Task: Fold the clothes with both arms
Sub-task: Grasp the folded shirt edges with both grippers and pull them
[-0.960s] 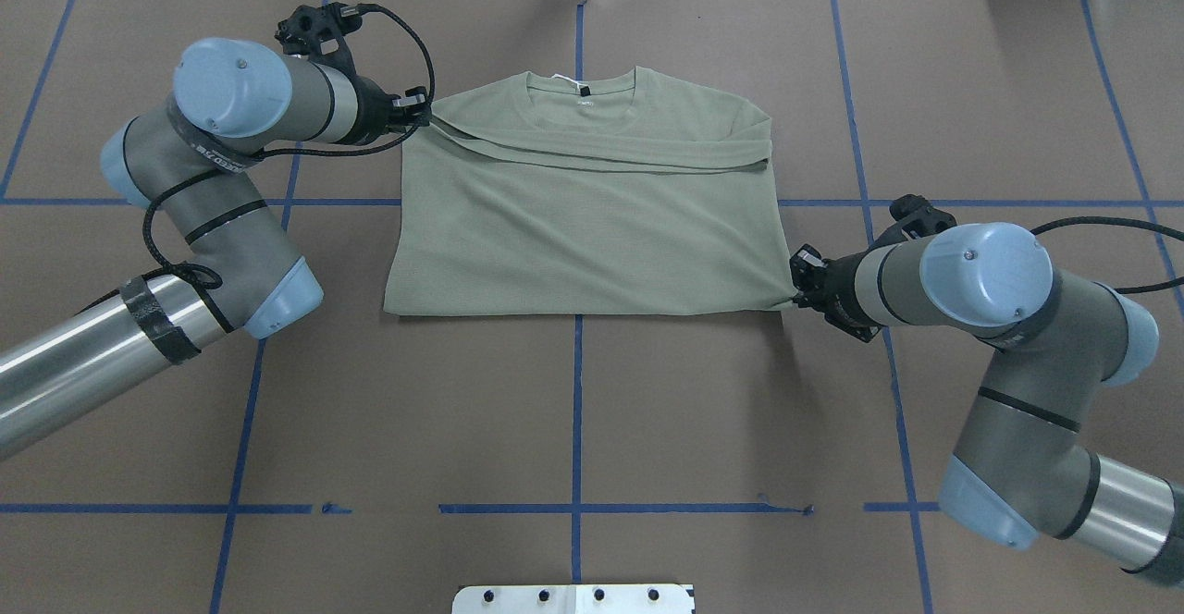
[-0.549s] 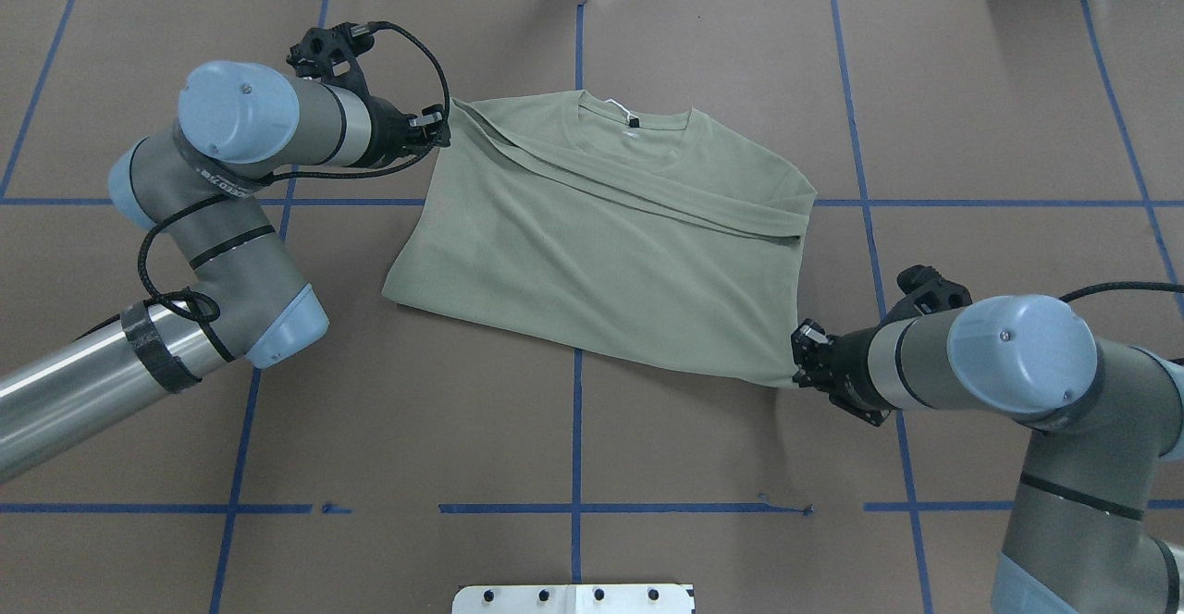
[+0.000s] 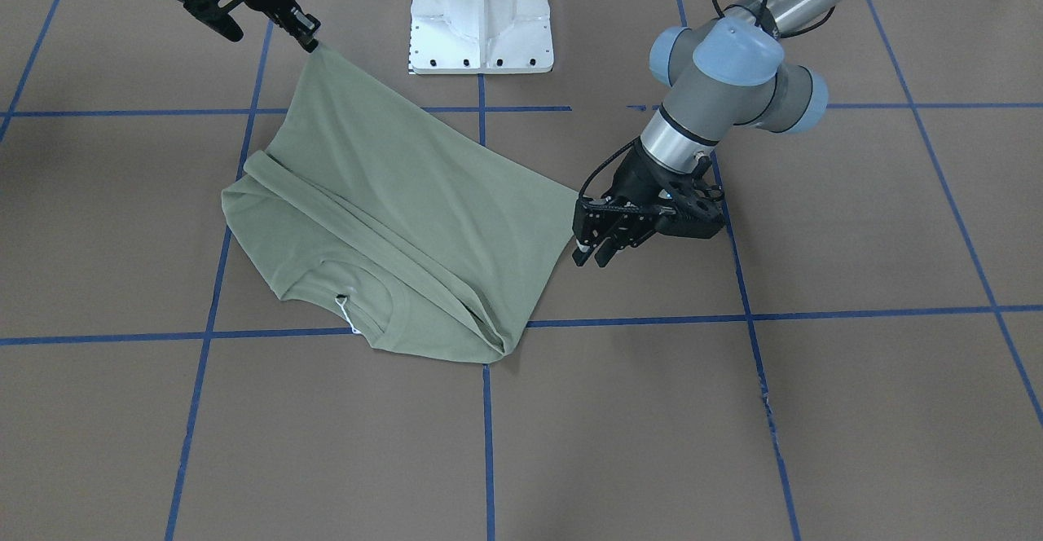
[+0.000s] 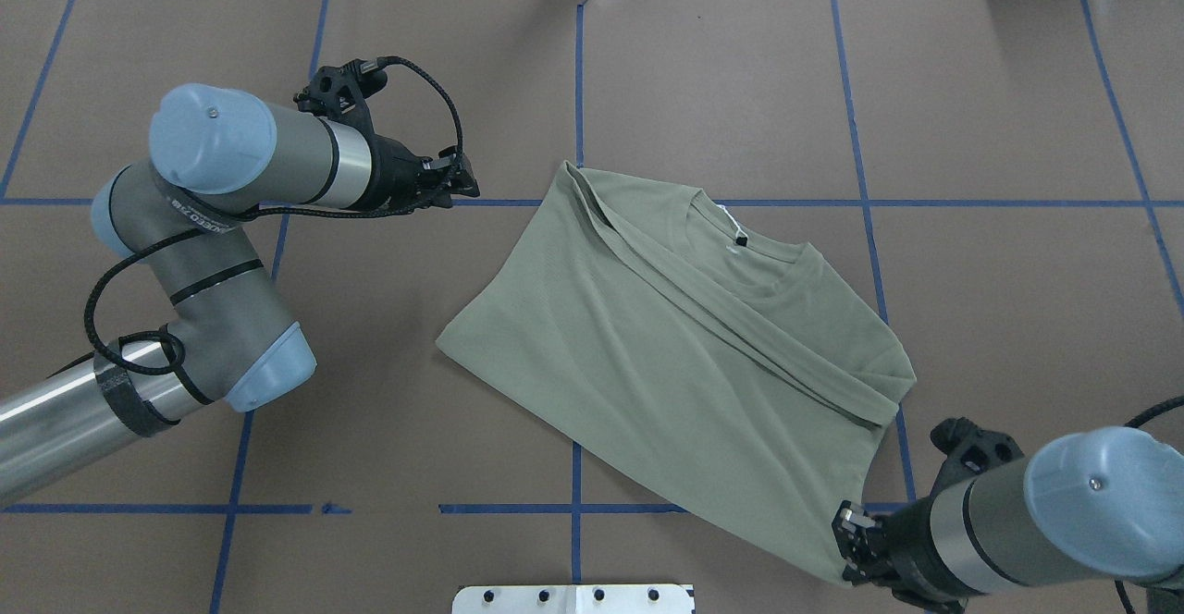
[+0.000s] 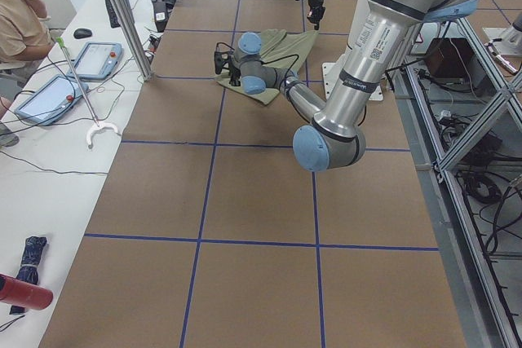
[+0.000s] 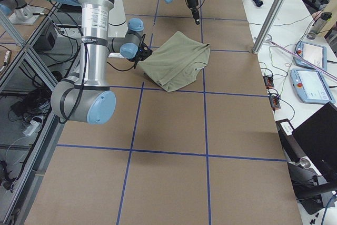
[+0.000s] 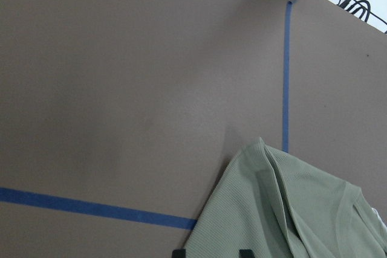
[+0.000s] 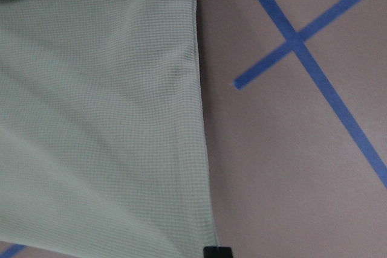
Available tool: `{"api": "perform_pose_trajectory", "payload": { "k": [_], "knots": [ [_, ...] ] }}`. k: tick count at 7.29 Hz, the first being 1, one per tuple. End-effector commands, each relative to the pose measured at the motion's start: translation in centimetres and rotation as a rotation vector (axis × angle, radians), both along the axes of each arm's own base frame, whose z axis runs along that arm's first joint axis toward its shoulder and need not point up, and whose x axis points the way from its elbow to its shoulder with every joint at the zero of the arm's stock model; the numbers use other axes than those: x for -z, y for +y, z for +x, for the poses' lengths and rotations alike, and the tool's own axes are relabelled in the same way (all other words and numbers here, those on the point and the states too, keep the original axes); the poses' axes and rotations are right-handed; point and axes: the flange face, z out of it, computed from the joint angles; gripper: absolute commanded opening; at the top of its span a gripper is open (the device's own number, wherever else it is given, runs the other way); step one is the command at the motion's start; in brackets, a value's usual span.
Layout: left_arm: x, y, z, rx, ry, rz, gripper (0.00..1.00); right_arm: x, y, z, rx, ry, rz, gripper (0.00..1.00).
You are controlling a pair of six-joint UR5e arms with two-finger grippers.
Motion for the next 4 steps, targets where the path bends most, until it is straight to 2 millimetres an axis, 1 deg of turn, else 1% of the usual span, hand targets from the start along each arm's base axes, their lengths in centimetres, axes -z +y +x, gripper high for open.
{"api": "perform_pose_trajectory", "payload": {
  "k": [1, 2, 3, 4],
  "knots": [
    [2.5, 7.1, -0.9, -0.13, 0.085, -0.094, 1.0, -0.8, 6.5, -1.2, 0.162, 0.029, -0.018, 0.0],
    [3.3, 9.9, -1.1, -0.162, 0.102, -0.104, 1.0, -1.4, 8.5, -1.9, 0.184, 0.048, -0.002, 0.18],
    [3.1, 10.3, -0.4, -0.17, 0.071, -0.135, 1.0, -1.6, 8.8, -2.2, 0.155, 0.061, 0.001, 0.99],
    [2.9, 10.9, 0.1, -0.18, 0.044, -0.158, 1.0, -1.6, 8.5, -2.1, 0.146, 0.061, 0.001, 1.0]
  ]
}}
